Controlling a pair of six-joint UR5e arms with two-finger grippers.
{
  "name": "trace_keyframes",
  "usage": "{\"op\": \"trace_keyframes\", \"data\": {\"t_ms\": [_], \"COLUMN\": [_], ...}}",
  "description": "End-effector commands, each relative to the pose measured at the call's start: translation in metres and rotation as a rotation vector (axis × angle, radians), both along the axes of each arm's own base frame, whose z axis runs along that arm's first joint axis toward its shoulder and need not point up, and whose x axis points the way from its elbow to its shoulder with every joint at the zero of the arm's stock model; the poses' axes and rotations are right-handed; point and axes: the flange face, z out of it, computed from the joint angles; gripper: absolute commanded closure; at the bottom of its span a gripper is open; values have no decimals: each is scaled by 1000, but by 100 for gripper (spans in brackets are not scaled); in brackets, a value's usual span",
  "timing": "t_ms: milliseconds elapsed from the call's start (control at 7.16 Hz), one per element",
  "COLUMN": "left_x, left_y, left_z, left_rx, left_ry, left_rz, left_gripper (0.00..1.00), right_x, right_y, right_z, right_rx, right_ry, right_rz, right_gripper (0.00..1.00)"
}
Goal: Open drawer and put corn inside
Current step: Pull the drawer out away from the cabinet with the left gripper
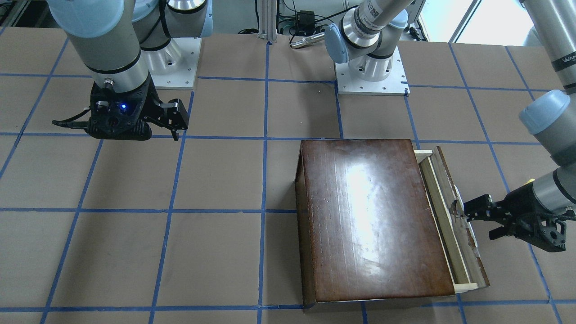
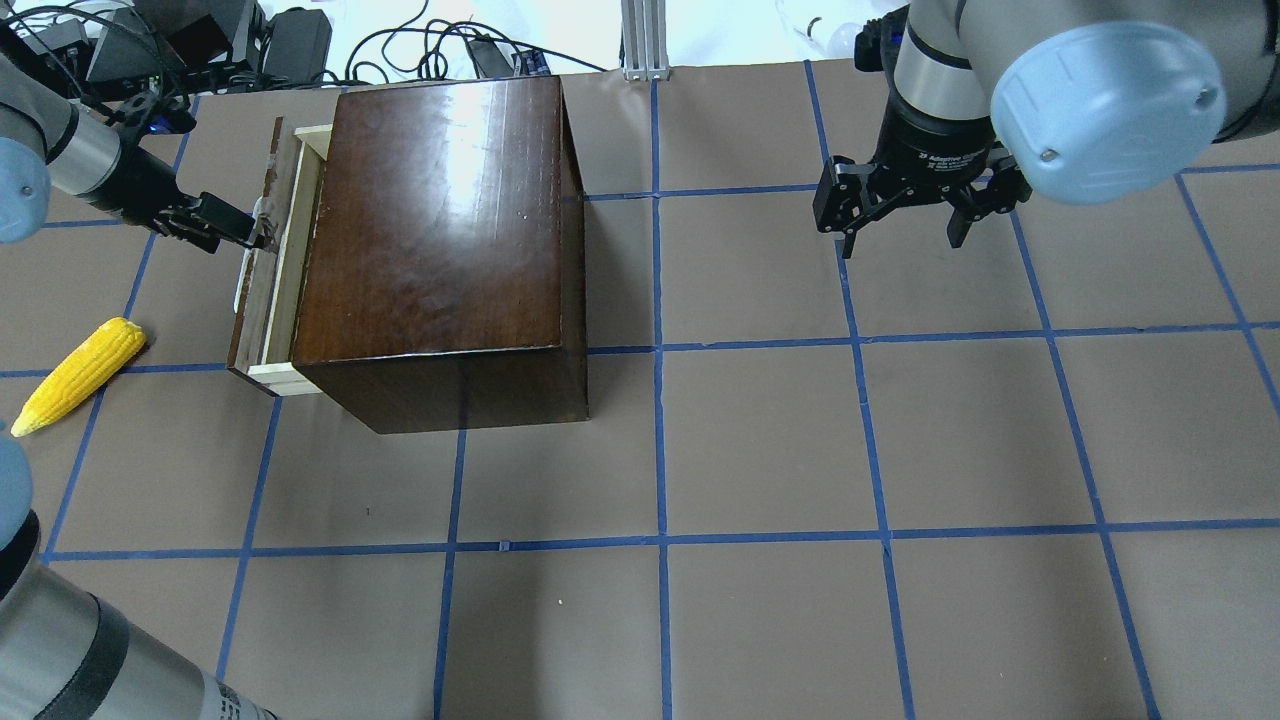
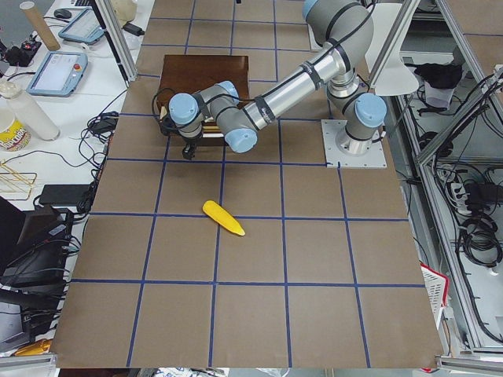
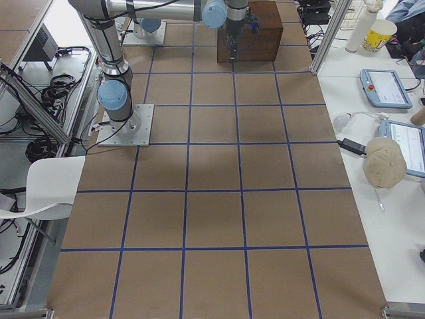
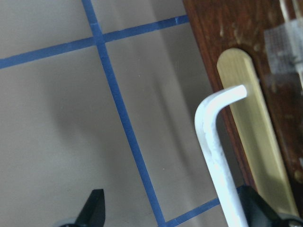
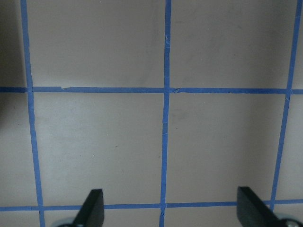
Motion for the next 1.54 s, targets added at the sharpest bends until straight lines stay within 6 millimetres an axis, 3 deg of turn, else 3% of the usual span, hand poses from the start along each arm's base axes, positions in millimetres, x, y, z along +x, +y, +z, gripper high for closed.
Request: {"op": "trace_keyframes", "data": {"t_ms": [0, 978, 1117, 1397], "left_x": [4, 22, 41, 47], "left_y": [0, -7, -1, 1], "left_z": [1, 2, 0, 1], "left_rx": [-10, -15, -9, -18], "left_ry": [-5, -53, -61, -64], "left_rz": [-16, -81, -65, -94], "left_gripper": [0, 0, 0, 0], "right_x": [0, 0, 0, 0], "right_y": [0, 0, 0, -1], "right_z": [0, -1, 0, -1], "right_rx": [0, 2, -1, 0], "right_ry": [0, 1, 0, 0], "right_rz": [0, 0, 0, 0], "right_gripper": [0, 0, 0, 0]}}
